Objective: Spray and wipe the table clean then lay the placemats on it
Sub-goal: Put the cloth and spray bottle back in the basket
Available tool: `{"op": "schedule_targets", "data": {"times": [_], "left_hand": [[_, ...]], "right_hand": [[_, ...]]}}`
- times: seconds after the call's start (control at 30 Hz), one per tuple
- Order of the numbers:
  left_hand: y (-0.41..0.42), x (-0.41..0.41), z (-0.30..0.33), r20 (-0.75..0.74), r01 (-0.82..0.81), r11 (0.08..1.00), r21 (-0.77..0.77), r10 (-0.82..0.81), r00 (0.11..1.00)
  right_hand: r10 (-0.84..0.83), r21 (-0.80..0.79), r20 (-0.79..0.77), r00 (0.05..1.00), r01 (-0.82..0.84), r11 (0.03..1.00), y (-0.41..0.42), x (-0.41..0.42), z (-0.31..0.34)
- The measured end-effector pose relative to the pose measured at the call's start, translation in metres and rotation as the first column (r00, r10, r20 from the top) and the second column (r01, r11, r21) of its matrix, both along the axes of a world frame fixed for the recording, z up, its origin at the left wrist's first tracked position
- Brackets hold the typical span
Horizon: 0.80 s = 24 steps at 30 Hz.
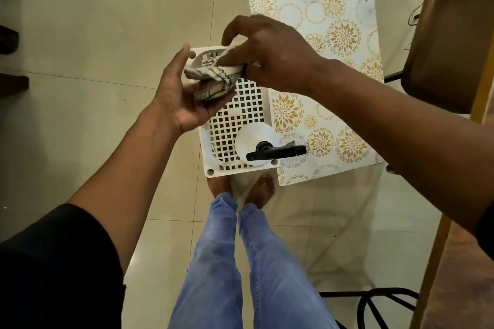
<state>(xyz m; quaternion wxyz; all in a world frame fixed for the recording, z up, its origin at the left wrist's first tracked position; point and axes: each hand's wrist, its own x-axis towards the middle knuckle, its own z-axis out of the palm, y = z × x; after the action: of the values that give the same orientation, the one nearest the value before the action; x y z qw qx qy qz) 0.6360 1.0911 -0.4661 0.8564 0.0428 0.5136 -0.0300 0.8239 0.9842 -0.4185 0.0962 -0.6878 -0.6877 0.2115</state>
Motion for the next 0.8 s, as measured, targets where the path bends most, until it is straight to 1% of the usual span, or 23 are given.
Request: {"op": "schedule_targets", "data": {"times": [0.07,0.13,0.2,0.27,0.33,0.43,0.5,0.53,0.63,0.7,0.77,0.8], "left_hand": [[0.003,0.008,-0.002,-0.017,0.031,0.993,0.112,-0.029,0.999],[0.005,0.013,-0.006,-0.076,0.073,0.970,0.234,-0.057,0.995],[0.005,0.014,-0.012,-0.128,0.102,0.939,0.328,-0.063,0.990],[0.003,0.014,-0.015,-0.155,0.131,0.902,0.412,-0.072,0.985],[-0.003,0.014,-0.014,-0.199,0.205,0.837,0.507,-0.118,0.973],[-0.011,0.015,-0.015,-0.300,0.351,0.686,0.638,-0.199,0.933],[-0.013,0.012,-0.022,-0.378,0.450,0.574,0.684,-0.248,0.892],[-0.014,0.011,-0.027,-0.446,0.514,0.510,0.689,-0.260,0.856],[-0.018,0.008,-0.038,-0.635,0.680,0.342,0.648,-0.250,0.731],[-0.020,0.008,-0.041,-0.689,0.711,0.306,0.633,-0.196,0.698],[-0.023,0.010,-0.039,-0.704,0.715,0.283,0.640,-0.158,0.693],[-0.024,0.012,-0.037,-0.708,0.718,0.257,0.647,-0.148,0.691]], "right_hand": [[0.030,-0.047,-0.001,1.000,-0.030,0.998,-0.002,0.001,0.000],[0.021,-0.061,-0.024,0.999,-0.023,0.998,-0.005,0.001,-0.002],[-0.045,-0.064,-0.085,0.995,0.040,0.997,-0.009,0.002,-0.007],[-0.149,-0.067,-0.161,0.976,0.139,0.988,-0.013,0.004,-0.016],[-0.250,-0.090,-0.238,0.938,0.235,0.968,-0.018,0.003,-0.027],[-0.365,-0.142,-0.349,0.863,0.336,0.931,-0.026,-0.002,-0.038],[-0.456,-0.221,-0.411,0.789,0.399,0.890,-0.030,-0.005,-0.044],[-0.482,-0.249,-0.431,0.763,0.413,0.876,-0.032,-0.007,-0.048],[-0.528,-0.322,-0.446,0.723,0.421,0.848,-0.033,-0.010,-0.059],[-0.555,-0.360,-0.432,0.711,0.428,0.829,-0.032,-0.011,-0.065],[-0.593,-0.404,-0.418,0.688,0.445,0.800,-0.030,-0.010,-0.072],[-0.616,-0.428,-0.413,0.671,0.454,0.781,-0.029,-0.008,-0.075]]}}
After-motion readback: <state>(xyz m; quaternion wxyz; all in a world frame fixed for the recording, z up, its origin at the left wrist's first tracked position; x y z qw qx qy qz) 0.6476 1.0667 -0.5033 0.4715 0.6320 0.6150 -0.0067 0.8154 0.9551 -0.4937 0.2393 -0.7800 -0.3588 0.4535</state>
